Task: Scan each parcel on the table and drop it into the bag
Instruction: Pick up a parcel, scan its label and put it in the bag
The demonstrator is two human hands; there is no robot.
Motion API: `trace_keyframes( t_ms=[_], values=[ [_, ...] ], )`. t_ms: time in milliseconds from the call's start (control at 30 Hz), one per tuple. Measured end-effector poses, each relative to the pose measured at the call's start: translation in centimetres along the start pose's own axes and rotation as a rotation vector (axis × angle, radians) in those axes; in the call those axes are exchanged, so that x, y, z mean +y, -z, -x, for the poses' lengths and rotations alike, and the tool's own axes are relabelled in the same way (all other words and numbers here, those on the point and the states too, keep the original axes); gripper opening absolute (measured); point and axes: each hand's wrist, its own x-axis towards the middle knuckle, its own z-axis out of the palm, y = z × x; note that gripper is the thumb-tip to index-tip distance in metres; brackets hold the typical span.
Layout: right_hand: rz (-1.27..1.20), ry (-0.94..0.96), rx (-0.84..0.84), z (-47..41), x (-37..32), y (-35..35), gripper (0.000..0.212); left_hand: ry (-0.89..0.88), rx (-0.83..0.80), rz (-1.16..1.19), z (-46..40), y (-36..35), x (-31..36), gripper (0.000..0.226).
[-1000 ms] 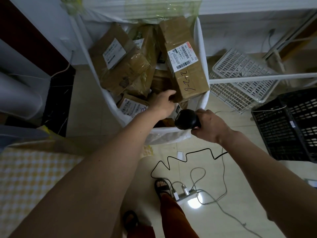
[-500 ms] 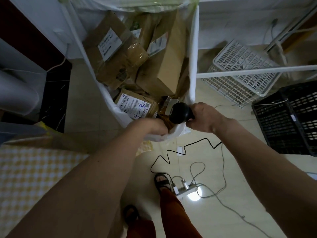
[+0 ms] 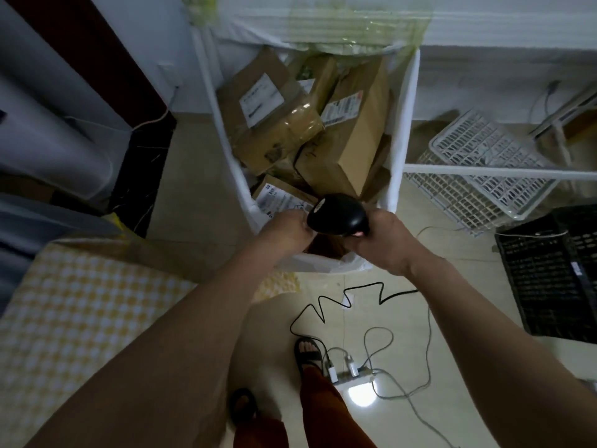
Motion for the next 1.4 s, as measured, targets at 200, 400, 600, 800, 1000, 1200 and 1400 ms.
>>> trace_keyframes(
  t_ms=[200, 400, 600, 800, 1000, 1200, 1400],
  values=[
    [-0.050, 0.059, -0.026, 0.3, -6.0, -3.9, 0.012, 0.134, 0.101, -0.085, 6.5, 2.8, -7.0, 0.032],
    [0.019, 0.235, -0.225, 3.0, -14.1, -9.4, 0.008, 0.429, 0.224, 0.125, 17.2, 3.0, -16.1, 0.042],
    [0.107, 0.443, -0.411, 9.3, -22.3, -18.3, 0.020, 0.664, 0.332, 0.291, 33.2, -1.6, -24.0, 0.052],
    [0.189, 0.630, -0.664, 22.1, -27.9, -27.6, 0.014, 0.934, 0.398, 0.422, 51.7, -11.6, -28.8, 0.049],
    [0.263, 0.749, -0.818, 36.2, -29.8, -35.9, 0.013, 1.161, 0.438, 0.582, 67.6, -24.7, -30.5, 0.050],
    [0.316, 0.840, -0.970, 48.5, -30.8, -41.7, 0.007, 1.322, 0.489, 0.731, 78.9, -34.7, -30.1, 0.051],
    [0.347, 0.855, -1.048, 55.5, -32.7, -45.1, 0.016, 1.374, 0.570, 0.813, 84.5, -39.9, -30.7, 0.052]
  ],
)
